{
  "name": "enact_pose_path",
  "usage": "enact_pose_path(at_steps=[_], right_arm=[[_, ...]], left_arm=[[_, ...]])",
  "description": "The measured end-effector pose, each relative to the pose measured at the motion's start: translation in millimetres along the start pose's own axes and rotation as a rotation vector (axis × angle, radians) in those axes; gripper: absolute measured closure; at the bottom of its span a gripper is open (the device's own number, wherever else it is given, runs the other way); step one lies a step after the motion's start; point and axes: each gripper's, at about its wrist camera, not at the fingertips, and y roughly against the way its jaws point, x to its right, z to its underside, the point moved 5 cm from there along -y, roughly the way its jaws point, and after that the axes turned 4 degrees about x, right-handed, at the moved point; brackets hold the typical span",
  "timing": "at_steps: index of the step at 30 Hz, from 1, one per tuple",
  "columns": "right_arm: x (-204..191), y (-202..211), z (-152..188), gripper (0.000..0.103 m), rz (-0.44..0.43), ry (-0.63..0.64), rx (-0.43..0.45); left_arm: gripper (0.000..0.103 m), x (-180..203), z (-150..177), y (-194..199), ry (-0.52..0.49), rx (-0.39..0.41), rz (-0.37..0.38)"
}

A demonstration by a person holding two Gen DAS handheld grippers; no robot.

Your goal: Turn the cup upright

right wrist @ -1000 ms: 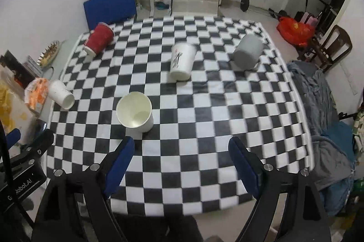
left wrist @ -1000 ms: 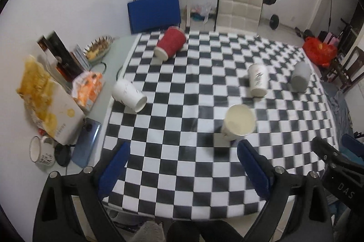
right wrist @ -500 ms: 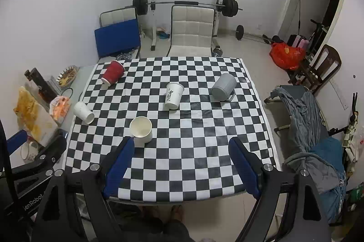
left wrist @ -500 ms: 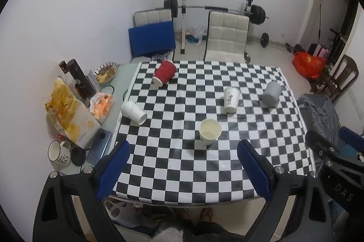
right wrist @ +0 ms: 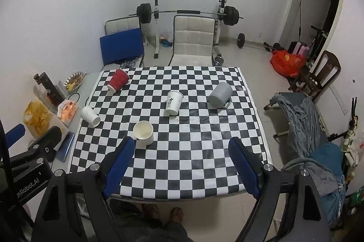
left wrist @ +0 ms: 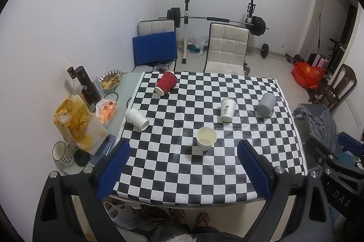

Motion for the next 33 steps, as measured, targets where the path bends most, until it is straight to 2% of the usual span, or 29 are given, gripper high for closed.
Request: enact_pose_path(at_steps=[12, 33], right_arm=[[1.8, 8.1, -7.8, 0.017, 0.003, 0.007, 0.021], [3.1, 10.0, -15.2, 0.017, -0.003, 0.011, 0.018]], left_arm=[[0.007, 3.0, -5.7, 13.6, 0.0, 0.032, -0.003], [0.007, 1.3, -9.3, 18.6, 0.007, 0.038, -0.012]])
